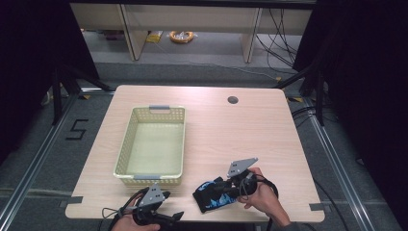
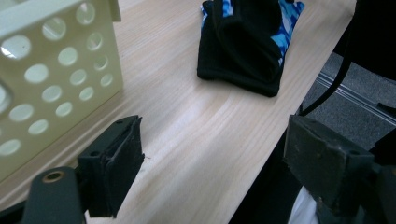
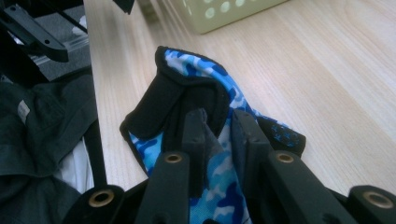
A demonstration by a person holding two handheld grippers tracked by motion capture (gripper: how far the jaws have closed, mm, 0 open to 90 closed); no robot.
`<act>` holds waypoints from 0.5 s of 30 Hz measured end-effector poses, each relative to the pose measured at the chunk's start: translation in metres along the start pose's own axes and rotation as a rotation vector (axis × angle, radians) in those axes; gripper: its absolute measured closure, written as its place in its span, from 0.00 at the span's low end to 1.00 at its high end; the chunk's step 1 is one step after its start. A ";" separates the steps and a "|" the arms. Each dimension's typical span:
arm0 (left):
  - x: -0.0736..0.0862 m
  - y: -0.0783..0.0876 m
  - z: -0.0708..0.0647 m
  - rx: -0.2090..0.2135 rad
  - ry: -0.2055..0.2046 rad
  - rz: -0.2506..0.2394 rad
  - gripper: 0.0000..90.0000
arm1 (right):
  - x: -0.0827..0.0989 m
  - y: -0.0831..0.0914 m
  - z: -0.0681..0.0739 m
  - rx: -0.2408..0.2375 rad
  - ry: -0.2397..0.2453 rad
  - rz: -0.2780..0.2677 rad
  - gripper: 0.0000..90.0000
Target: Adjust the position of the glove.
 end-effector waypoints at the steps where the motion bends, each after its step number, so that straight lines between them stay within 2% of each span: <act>1: -0.002 -0.002 0.000 0.004 -0.004 -0.012 0.21 | 0.000 -0.001 0.000 0.004 -0.005 0.003 0.85; 2: -0.002 -0.002 0.001 0.005 -0.010 0.002 0.22 | -0.001 -0.001 0.000 0.004 0.012 0.005 0.85; 4: -0.002 -0.005 0.000 0.006 -0.001 0.019 0.23 | -0.001 -0.001 0.000 -0.006 0.003 0.006 0.85; 5: -0.003 -0.007 -0.001 0.017 -0.001 0.005 0.23 | -0.002 0.000 0.001 -0.009 0.007 -0.005 0.85; 8: -0.003 -0.006 -0.001 0.023 -0.011 0.021 0.24 | -0.006 0.006 0.005 -0.011 0.027 -0.017 0.85; 10: -0.005 -0.007 -0.001 0.018 -0.008 0.005 0.24 | -0.009 0.007 0.008 -0.016 0.034 -0.021 0.85; 11: -0.005 -0.007 -0.003 0.027 0.022 0.003 0.24 | -0.009 0.006 0.009 -0.019 0.038 -0.019 0.85; 12: -0.005 -0.006 -0.001 0.009 -0.005 0.023 0.24 | -0.010 0.004 0.008 -0.019 0.044 -0.010 0.85; 13: -0.006 -0.007 -0.003 0.023 0.007 0.003 0.25 | -0.009 0.002 0.008 -0.018 0.033 0.001 0.85; 14: -0.006 -0.007 -0.003 0.030 -0.006 0.011 0.26 | -0.008 -0.001 0.006 -0.015 0.042 0.014 0.85; 15: -0.006 -0.009 -0.003 0.020 -0.008 0.008 0.26 | -0.007 -0.004 0.005 -0.012 0.031 0.021 0.85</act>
Point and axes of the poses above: each handheld gripper's, and its own axes: y roughly backward along the jaws, x roughly out of its underside, z roughly to its left, the point moved 4 cm from there along -y, roughly forward along the jaws, and after that the axes turned 6 degrees about z, right-handed, at the moved point
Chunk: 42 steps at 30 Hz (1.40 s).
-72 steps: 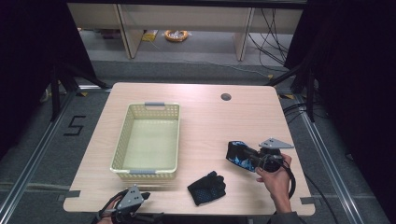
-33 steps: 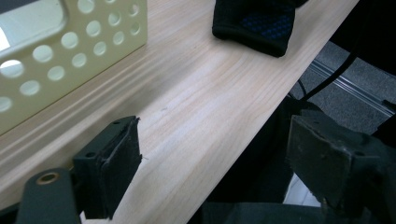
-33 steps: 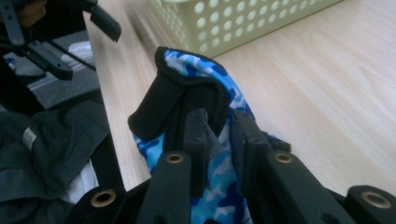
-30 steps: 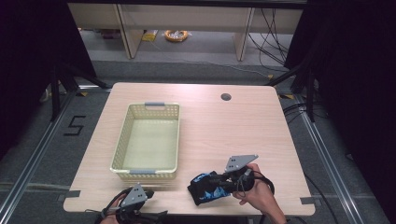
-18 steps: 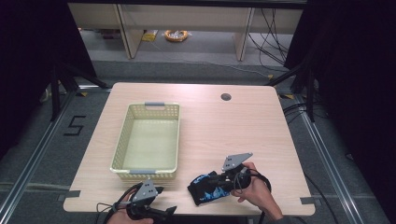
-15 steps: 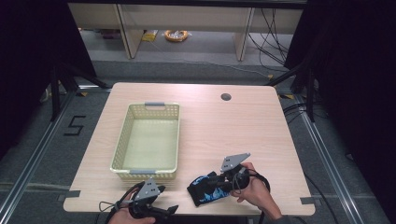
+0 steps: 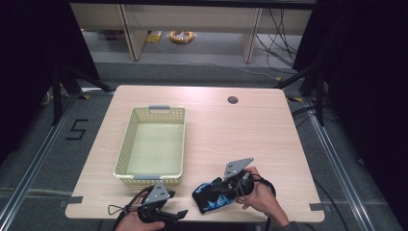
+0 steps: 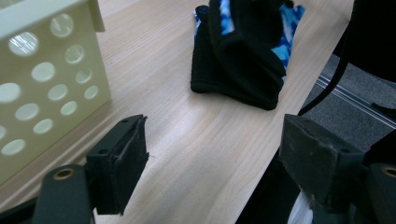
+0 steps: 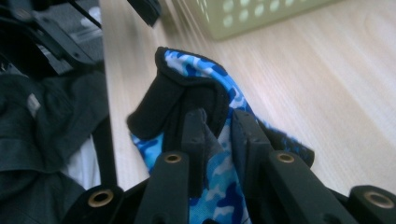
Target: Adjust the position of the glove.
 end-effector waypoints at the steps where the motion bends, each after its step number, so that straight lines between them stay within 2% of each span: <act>1: 0.000 -0.001 -0.001 -0.001 0.023 0.006 0.27 | 0.001 -0.001 -0.002 0.017 -0.007 0.021 0.85; 2: 0.000 -0.003 0.000 0.004 0.019 0.011 0.27 | 0.002 -0.002 -0.004 0.015 -0.007 0.025 0.84; 3: 0.000 -0.003 0.002 -0.007 -0.014 0.030 0.28 | 0.002 -0.004 -0.005 0.017 -0.009 0.017 0.83; 4: -0.001 -0.005 0.002 -0.003 -0.009 0.019 0.28 | 0.003 -0.005 -0.005 0.018 -0.012 0.020 0.82; 6: -0.001 -0.006 0.002 -0.010 -0.004 0.031 0.28 | 0.003 -0.007 -0.007 0.023 -0.004 0.018 0.80; 7: -0.001 -0.008 0.001 -0.002 0.023 0.019 0.28 | 0.004 -0.009 -0.008 0.025 -0.013 0.018 0.78; 8: -0.001 -0.007 0.002 -0.008 -0.005 0.033 0.28 | 0.005 -0.009 -0.008 0.036 -0.018 0.024 0.75; 9: -0.002 -0.007 0.002 -0.006 -0.004 0.030 0.28 | 0.005 -0.010 -0.009 0.046 -0.020 0.024 0.74; 12: -0.002 -0.008 0.001 0.000 0.001 0.039 0.29 | 0.006 -0.011 -0.009 0.060 -0.027 0.016 0.67; 14: -0.002 -0.009 0.002 0.003 0.003 0.046 0.30 | 0.006 -0.011 -0.009 0.089 -0.041 0.005 0.66; 15: -0.003 -0.011 0.000 0.018 0.028 0.032 0.31 | 0.007 -0.010 -0.008 0.087 -0.044 0.012 0.63; 16: -0.003 -0.011 0.000 0.023 0.030 0.039 0.32 | 0.008 -0.011 -0.008 0.094 -0.047 0.019 0.60; 18: -0.003 -0.013 -0.002 0.024 0.052 0.038 0.32 | 0.009 -0.008 -0.007 0.129 -0.097 0.002 0.57; 19: -0.004 -0.013 -0.003 0.023 0.033 0.037 0.33 | 0.010 -0.007 -0.007 0.126 -0.121 -0.007 0.56; 20: -0.004 -0.014 -0.005 0.029 0.059 0.030 0.33 | 0.010 -0.004 -0.007 0.127 -0.141 -0.021 0.56; 21: -0.004 -0.014 -0.004 0.023 0.035 0.038 0.33 | 0.010 0.000 -0.007 0.123 -0.153 -0.035 0.56; 22: -0.004 -0.013 -0.004 0.019 0.017 0.044 0.34 | 0.009 0.004 -0.008 0.142 -0.167 -0.057 0.56; 23: -0.004 -0.014 -0.006 0.023 0.042 0.042 0.34 | 0.010 0.009 -0.008 0.149 -0.195 -0.068 0.56; 24: -0.004 -0.014 -0.006 0.036 0.032 0.036 0.34 | 0.011 0.013 -0.009 0.165 -0.225 -0.081 0.56; 25: -0.004 -0.014 -0.007 0.047 0.043 0.038 0.34 | 0.012 0.016 -0.008 0.179 -0.248 -0.098 0.56; 26: -0.004 -0.015 -0.008 0.056 0.074 0.039 0.34 | 0.014 0.020 -0.008 0.189 -0.261 -0.086 0.56; 27: -0.004 -0.015 -0.007 0.063 0.079 0.040 0.34 | 0.017 0.022 -0.006 0.197 -0.299 -0.077 0.56; 28: -0.004 -0.016 -0.006 0.064 0.077 0.043 0.34 | 0.020 0.023 -0.007 0.215 -0.305 -0.076 0.56; 29: -0.005 -0.017 -0.006 0.068 0.084 0.041 0.34 | 0.022 0.021 -0.006 0.217 -0.338 -0.090 0.56; 30: -0.004 -0.017 -0.006 0.061 0.078 0.052 0.34 | 0.025 0.021 -0.006 0.222 -0.355 -0.074 0.56; 31: -0.005 -0.017 -0.006 0.057 0.081 0.051 0.34 | 0.028 0.018 -0.006 0.216 -0.362 -0.079 0.56; 32: -0.006 -0.018 -0.008 0.076 0.089 0.038 0.34 | 0.030 0.018 -0.006 0.208 -0.376 -0.050 0.56; 33: -0.006 -0.018 -0.008 0.075 0.107 0.044 0.35 | 0.031 0.015 -0.007 0.215 -0.380 -0.069 0.56; 34: -0.005 -0.019 -0.007 0.064 0.096 0.052 0.35 | 0.032 0.013 -0.007 0.212 -0.382 -0.053 0.56; 36: -0.006 -0.019 -0.007 0.072 0.087 0.050 0.35 | 0.032 0.008 -0.008 0.216 -0.380 -0.040 0.56; 37: -0.006 -0.021 -0.008 0.074 0.110 0.049 0.35 | 0.033 0.005 -0.011 0.238 -0.353 -0.034 0.56; 38: -0.006 -0.021 -0.007 0.073 0.095 0.053 0.35 | 0.033 0.002 -0.010 0.239 -0.374 -0.013 0.56; 39: -0.006 -0.021 -0.007 0.075 0.087 0.060 0.35 | 0.034 0.001 -0.010 0.238 -0.366 0.022 0.56; 41: -0.007 -0.021 -0.008 0.079 0.098 0.059 0.36 | 0.036 -0.004 -0.012 0.254 -0.356 0.022 0.56; 42: -0.008 -0.021 -0.008 0.083 0.104 0.060 0.37 | 0.035 -0.004 -0.011 0.241 -0.371 0.037 0.57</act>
Point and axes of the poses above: each handheld gripper's, and its own axes: y roughly backward along the jaws, x roughly out of its underside, z roughly to its left, the point moved 4 cm from there along -y, roughly forward along the jaws, and after that the axes turned 6 degrees about z, right-handed, at the moved point
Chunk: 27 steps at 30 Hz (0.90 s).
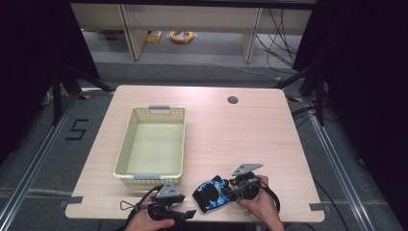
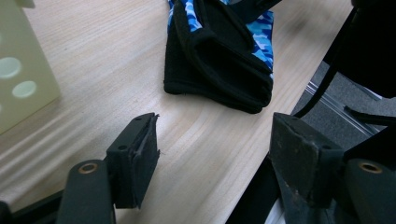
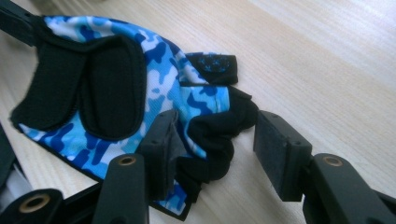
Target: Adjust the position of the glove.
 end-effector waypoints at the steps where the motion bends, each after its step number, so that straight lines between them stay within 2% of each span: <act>1: 0.000 0.000 0.001 -0.006 0.001 0.006 0.37 | 0.000 0.000 0.000 -0.001 0.007 0.004 0.57; 2: -0.001 -0.001 0.000 0.012 0.024 -0.006 0.38 | 0.000 0.000 0.000 0.003 0.010 0.004 0.57; 3: -0.001 -0.002 0.000 0.010 0.032 0.003 0.38 | -0.001 -0.002 -0.001 0.014 0.032 -0.008 0.58; 4: -0.002 -0.003 0.000 0.014 0.025 0.002 0.38 | -0.001 -0.001 0.001 0.010 0.019 -0.003 0.59; 5: -0.002 -0.004 -0.001 0.016 0.047 0.003 0.39 | -0.001 -0.003 0.001 0.024 0.049 -0.011 0.63; 6: -0.002 -0.005 -0.001 0.019 0.029 0.009 0.39 | -0.001 -0.003 0.003 0.021 0.066 -0.001 0.65; 7: -0.002 -0.005 0.000 0.010 0.028 0.022 0.39 | -0.002 -0.003 0.004 0.028 0.067 -0.005 0.66; 8: -0.003 -0.006 -0.003 0.025 0.046 0.018 0.40 | -0.001 -0.002 0.005 0.031 0.065 0.016 0.71; 9: -0.004 -0.007 -0.003 0.026 0.045 0.011 0.40 | -0.002 -0.002 0.007 0.023 0.068 0.019 0.73; 10: -0.005 -0.008 -0.003 0.034 0.046 0.016 0.40 | -0.002 -0.003 0.009 0.024 0.055 0.007 0.75; 12: -0.006 -0.010 -0.003 0.028 0.054 0.011 0.41 | 0.000 -0.002 0.009 0.031 0.058 0.017 0.78; 13: -0.007 -0.011 -0.003 0.030 0.058 0.018 0.41 | 0.000 -0.002 0.010 0.029 0.040 0.010 0.81; 14: -0.008 -0.013 -0.004 0.034 0.076 0.014 0.41 | 0.001 -0.001 0.010 0.023 0.030 0.011 0.82; 17: -0.008 -0.016 -0.006 0.063 0.093 0.030 0.45 | 0.005 0.001 0.012 0.018 -0.012 0.002 0.83; 18: -0.008 -0.017 -0.006 0.073 0.092 0.037 0.46 | 0.007 0.001 0.011 0.023 -0.011 -0.003 0.83; 19: -0.008 -0.018 -0.007 0.081 0.103 0.039 0.49 | 0.008 0.002 0.013 0.019 -0.039 -0.002 0.83; 20: -0.009 -0.019 -0.009 0.100 0.118 0.041 0.51 | 0.008 0.000 0.012 0.025 -0.036 -0.024 0.83; 22: -0.011 -0.021 -0.011 0.101 0.113 0.051 0.52 | 0.010 0.002 0.012 0.029 -0.024 -0.016 0.83; 23: -0.012 -0.023 -0.012 0.108 0.117 0.048 0.52 | 0.010 0.002 0.014 0.023 -0.042 -0.014 0.83; 25: -0.015 -0.026 -0.011 0.116 0.130 0.048 0.53 | 0.011 0.002 0.013 0.024 -0.023 -0.013 0.83; 26: -0.016 -0.027 -0.011 0.125 0.141 0.052 0.53 | 0.011 0.003 0.014 0.016 -0.043 -0.016 0.83; 27: -0.017 -0.026 -0.011 0.107 0.154 0.068 0.53 | 0.011 0.002 0.013 0.019 -0.032 -0.021 0.83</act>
Point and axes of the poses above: each handheld gripper's, and its own axes: y roughly backward along the jaws, x roughly out of its underside, z roughly to its left, the point moved 4 cm from there along -y, roughly forward along the jaws, and after that the axes turned 6 degrees about z, right-handed, at the moved point
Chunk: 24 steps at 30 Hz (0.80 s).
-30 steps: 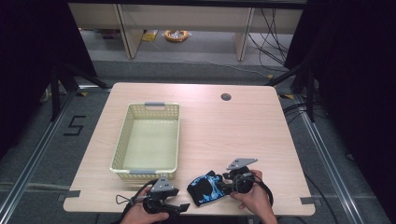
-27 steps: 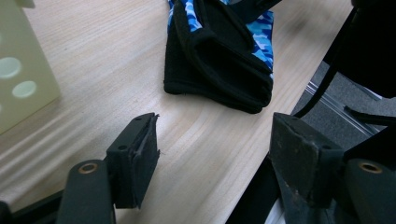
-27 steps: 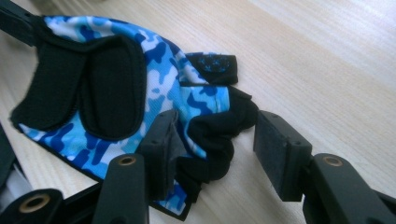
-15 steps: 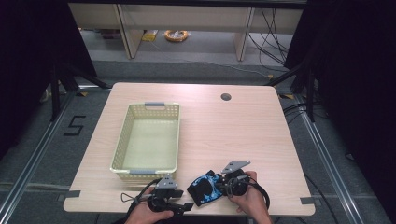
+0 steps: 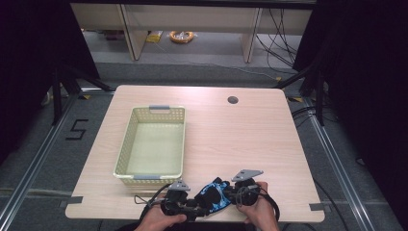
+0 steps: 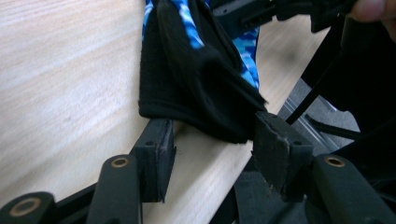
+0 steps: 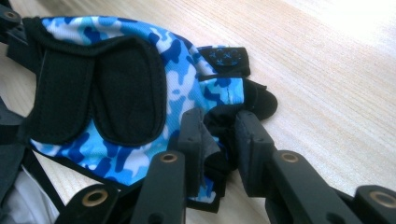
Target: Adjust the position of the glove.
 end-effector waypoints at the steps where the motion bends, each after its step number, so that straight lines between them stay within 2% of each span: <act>1: -0.001 -0.002 0.001 0.027 0.015 -0.019 0.53 | 0.000 0.001 0.000 -0.009 -0.011 0.007 0.83; 2: -0.002 -0.003 0.001 0.037 0.017 -0.019 0.53 | 0.001 0.001 0.000 -0.013 -0.008 0.006 0.83; 3: -0.002 -0.003 0.002 0.048 0.016 -0.019 0.54 | 0.001 0.000 -0.002 -0.009 0.015 -0.007 0.82; 4: -0.003 -0.002 0.003 0.017 0.020 -0.001 0.55 | 0.000 -0.001 -0.002 -0.008 0.000 -0.029 0.82; 5: -0.004 -0.003 0.004 0.023 0.019 -0.004 0.57 | 0.001 -0.001 -0.002 -0.011 -0.002 -0.028 0.82; 6: -0.005 -0.006 0.005 0.046 0.033 -0.037 0.61 | 0.001 -0.001 -0.002 -0.012 0.000 -0.027 0.82; 7: -0.006 -0.006 0.007 0.056 0.028 -0.038 0.64 | 0.001 0.000 -0.001 -0.019 -0.016 -0.021 0.82; 8: -0.006 -0.006 0.009 0.062 0.018 -0.035 0.67 | 0.001 0.000 0.000 -0.021 -0.025 -0.015 0.82; 9: -0.007 -0.006 0.009 0.053 0.027 -0.044 0.69 | 0.002 0.000 0.002 -0.026 -0.040 -0.012 0.82; 10: -0.007 -0.007 0.011 0.062 0.020 -0.049 0.71 | 0.001 0.000 -0.001 -0.017 -0.015 -0.021 0.82; 11: -0.007 -0.007 0.011 0.065 0.024 -0.055 0.74 | 0.002 0.000 -0.001 -0.019 -0.018 -0.020 0.82; 12: -0.007 -0.006 0.012 0.068 0.025 -0.059 0.76 | 0.002 -0.001 -0.003 -0.011 0.006 -0.031 0.82; 15: -0.007 -0.005 0.013 0.056 0.012 -0.074 0.83 | 0.002 0.001 0.000 -0.023 -0.014 -0.017 0.82; 16: -0.007 -0.005 0.014 0.050 0.008 -0.075 0.84 | 0.003 0.002 -0.001 -0.017 0.001 -0.005 0.83; 19: -0.008 -0.004 0.015 0.042 -0.004 -0.078 0.86 | 0.003 0.002 0.000 -0.023 0.004 0.002 0.85; 20: -0.008 -0.004 0.014 0.038 -0.004 -0.082 0.87 | 0.003 0.003 0.002 -0.037 -0.021 0.010 0.86; 24: -0.009 -0.003 0.015 0.030 -0.010 -0.089 0.89 | 0.004 0.003 0.002 -0.045 -0.035 0.006 0.89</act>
Point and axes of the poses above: each handheld gripper's, and its own axes: y roughly backward along the jaws, x roughly out of its underside, z roughly to its left, the point moved 4 cm from there along -y, roughly forward along the jaws, and after that the axes turned 6 degrees about z, right-handed, at the moved point
